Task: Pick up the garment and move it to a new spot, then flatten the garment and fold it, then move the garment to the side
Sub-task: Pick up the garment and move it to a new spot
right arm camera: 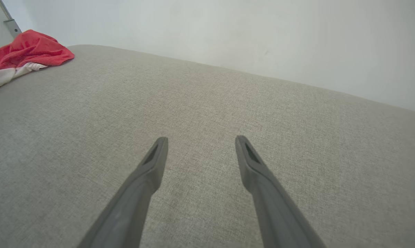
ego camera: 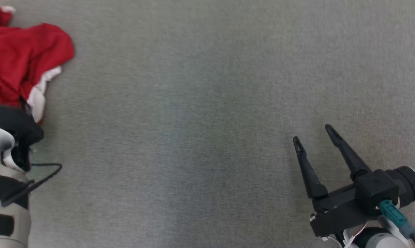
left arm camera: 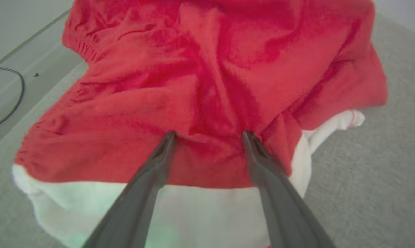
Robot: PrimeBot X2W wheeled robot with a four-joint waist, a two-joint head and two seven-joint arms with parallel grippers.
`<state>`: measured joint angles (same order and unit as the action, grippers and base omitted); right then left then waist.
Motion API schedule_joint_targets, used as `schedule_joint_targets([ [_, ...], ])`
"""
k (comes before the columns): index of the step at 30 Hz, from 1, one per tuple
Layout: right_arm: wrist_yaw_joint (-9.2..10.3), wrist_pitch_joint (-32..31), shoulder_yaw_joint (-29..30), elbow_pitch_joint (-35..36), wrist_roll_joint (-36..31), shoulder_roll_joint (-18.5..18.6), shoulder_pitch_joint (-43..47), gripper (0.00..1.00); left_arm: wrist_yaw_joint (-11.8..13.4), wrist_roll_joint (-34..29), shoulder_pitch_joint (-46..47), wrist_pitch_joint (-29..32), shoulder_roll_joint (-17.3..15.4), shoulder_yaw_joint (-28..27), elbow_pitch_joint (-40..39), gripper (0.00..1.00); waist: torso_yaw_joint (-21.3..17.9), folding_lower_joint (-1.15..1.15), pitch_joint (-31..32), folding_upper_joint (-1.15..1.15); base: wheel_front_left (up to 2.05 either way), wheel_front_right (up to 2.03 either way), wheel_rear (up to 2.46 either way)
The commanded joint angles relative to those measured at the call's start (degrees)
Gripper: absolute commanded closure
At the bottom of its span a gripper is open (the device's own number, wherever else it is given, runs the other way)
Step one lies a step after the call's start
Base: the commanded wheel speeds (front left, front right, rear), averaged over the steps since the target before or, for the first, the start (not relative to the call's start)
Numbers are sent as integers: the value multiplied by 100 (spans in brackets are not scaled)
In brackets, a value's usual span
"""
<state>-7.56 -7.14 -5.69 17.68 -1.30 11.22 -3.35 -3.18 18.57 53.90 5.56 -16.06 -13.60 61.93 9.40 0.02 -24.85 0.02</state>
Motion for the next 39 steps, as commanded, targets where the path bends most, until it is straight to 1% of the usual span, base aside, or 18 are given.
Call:
schedule_joint_targets([
  [1,13,-21,25,99,-6,-18,-54,0,25,92,161,15,-15,-37,98,0,-541,-2,-702,-2,0,0,0],
  [4,13,-20,14,175,-39,-76,-51,0,19,93,243,68,61,15,282,0,-563,-2,-778,-2,0,0,0],
  [7,13,19,-28,158,-13,-131,-112,0,-41,135,237,250,241,83,516,0,-566,-2,-801,-2,0,0,0],
  [8,13,31,-48,137,-1,-146,-127,0,-51,156,238,307,289,91,583,13,-566,-2,-791,-2,0,0,0],
  [9,13,58,-62,117,10,-162,-143,0,-48,154,231,352,326,107,642,54,-562,-2,-767,-2,0,0,0],
  [10,13,68,-77,90,17,-178,-159,0,-46,149,225,356,333,128,680,100,-559,-2,-745,-2,0,0,0],
  [15,13,206,-157,-119,84,-243,-244,0,-69,116,218,238,128,169,650,100,-534,-2,-509,-2,0,0,0],
  [16,13,206,-157,-119,84,-243,-244,0,-69,116,218,238,128,169,650,100,-534,-2,-509,-2,0,0,0],
  [23,13,441,-269,-525,197,-395,-353,0,-133,82,457,-105,-241,227,129,100,-476,-2,77,-2,0,0,0],
  [28,13,661,-317,-899,298,-582,-428,0,-224,-40,498,-140,-469,413,-344,100,-491,-2,658,-2,0,0,0],
  [32,13,856,-234,-1204,353,-706,-300,0,-302,-126,488,-15,-610,597,-801,100,-548,-2,1175,-2,0,0,0],
  [33,13,958,-161,-1356,385,-750,-216,0,-334,-147,503,49,-677,706,-1097,100,-598,-2,1432,-2,0,0,0],
  [36,13,1092,-3,-1521,428,-797,-47,0,-390,-93,507,188,-641,886,-1604,100,-678,-2,1777,-2,0,0,0],
  [39,13,1171,163,-1611,455,-823,89,0,-421,77,538,378,-455,1118,-2209,100,-760,-2,2032,-2,0,0,0],
])
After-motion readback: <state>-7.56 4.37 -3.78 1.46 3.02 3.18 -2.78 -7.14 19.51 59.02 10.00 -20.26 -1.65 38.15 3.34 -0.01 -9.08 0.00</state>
